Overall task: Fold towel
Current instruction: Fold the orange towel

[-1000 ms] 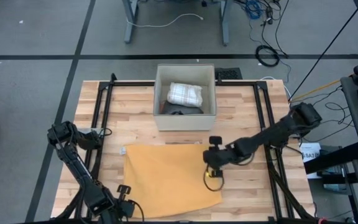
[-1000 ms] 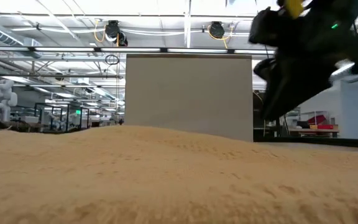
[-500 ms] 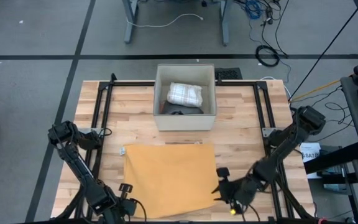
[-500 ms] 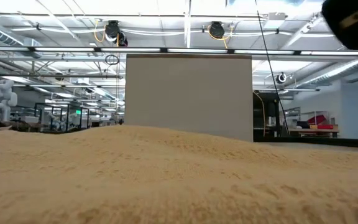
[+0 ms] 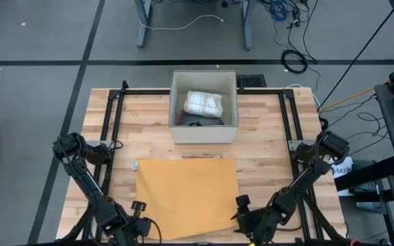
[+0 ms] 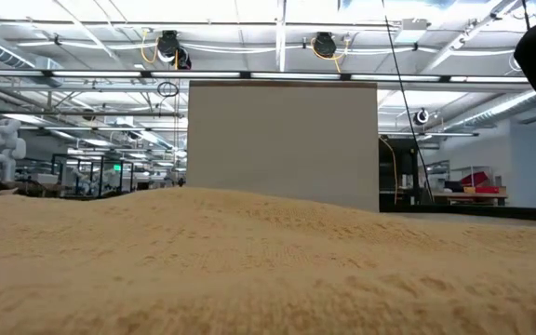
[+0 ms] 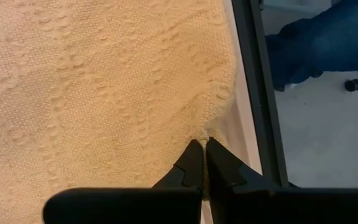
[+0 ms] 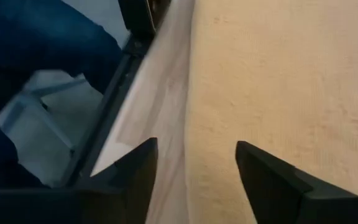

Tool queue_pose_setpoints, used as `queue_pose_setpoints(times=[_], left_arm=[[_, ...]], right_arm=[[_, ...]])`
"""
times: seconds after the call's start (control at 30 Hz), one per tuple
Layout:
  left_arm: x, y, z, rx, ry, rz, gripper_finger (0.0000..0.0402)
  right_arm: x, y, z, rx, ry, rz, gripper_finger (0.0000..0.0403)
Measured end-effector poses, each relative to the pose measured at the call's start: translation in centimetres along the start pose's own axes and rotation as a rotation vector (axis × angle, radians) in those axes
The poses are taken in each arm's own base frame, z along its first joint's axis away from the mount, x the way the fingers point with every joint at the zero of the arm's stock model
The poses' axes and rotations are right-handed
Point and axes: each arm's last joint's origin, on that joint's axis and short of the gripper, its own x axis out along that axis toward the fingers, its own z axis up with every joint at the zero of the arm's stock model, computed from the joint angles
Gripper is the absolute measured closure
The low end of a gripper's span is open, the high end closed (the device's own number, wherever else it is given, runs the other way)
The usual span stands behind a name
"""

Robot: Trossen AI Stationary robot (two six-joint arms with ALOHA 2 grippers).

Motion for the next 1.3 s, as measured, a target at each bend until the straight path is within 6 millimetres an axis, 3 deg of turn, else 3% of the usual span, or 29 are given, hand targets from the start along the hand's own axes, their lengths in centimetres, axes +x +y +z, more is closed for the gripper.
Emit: queue_pose_setpoints(times=[0.13, 0.27, 0.43, 0.63, 0.77, 0.87, 1.0, 1.13, 1.3], left_arm=[[0.0, 0.0, 0.0, -0.003, -0.004, -0.003, 0.0399], [0.0, 0.0, 0.1, -0.003, -0.013, 0.007, 0.0398], [0.0, 0.0, 0.1, -0.003, -0.022, 0.015, 0.0397], [0.0, 0.1, 0.1, -0.002, -0.043, 0.037, 0.0397], [0.0, 0.2, 0.2, 0.026, -0.062, 0.065, 0.0397], [-0.7, 0.2, 0.5, 0.053, -0.080, 0.105, 0.0397], [-3.4, -0.8, 2.2, 0.117, -0.147, 0.165, 0.0397], [-7.9, -2.3, 4.1, 0.215, -0.273, 0.248, 0.0397], [-14.5, -4.9, 4.9, 0.333, -0.497, 0.344, 0.0397]], right_arm=[[0.2, 0.5, -0.2, -0.003, 0.085, -0.037, 0.0185], [0.6, 0.6, -1.3, 0.029, 0.154, -0.081, 0.0208], [0.9, 0.3, -2.2, 0.080, 0.208, -0.128, 0.0269], [0.8, 0.5, -1.8, 0.046, 0.205, -0.114, 0.0388], [0.1, 1.2, 0.2, 0.018, 0.196, -0.099, 0.0395], [-1.5, 2.1, 2.9, -0.029, 0.172, -0.089, 0.0400], [-5.1, 3.3, 7.0, -0.117, 0.109, -0.105, 0.0401], [-9.9, 4.2, 10.2, -0.192, 0.056, -0.102, 0.0401], [-15.7, 5.2, 12.9, -0.246, -0.072, -0.119, 0.0402]])
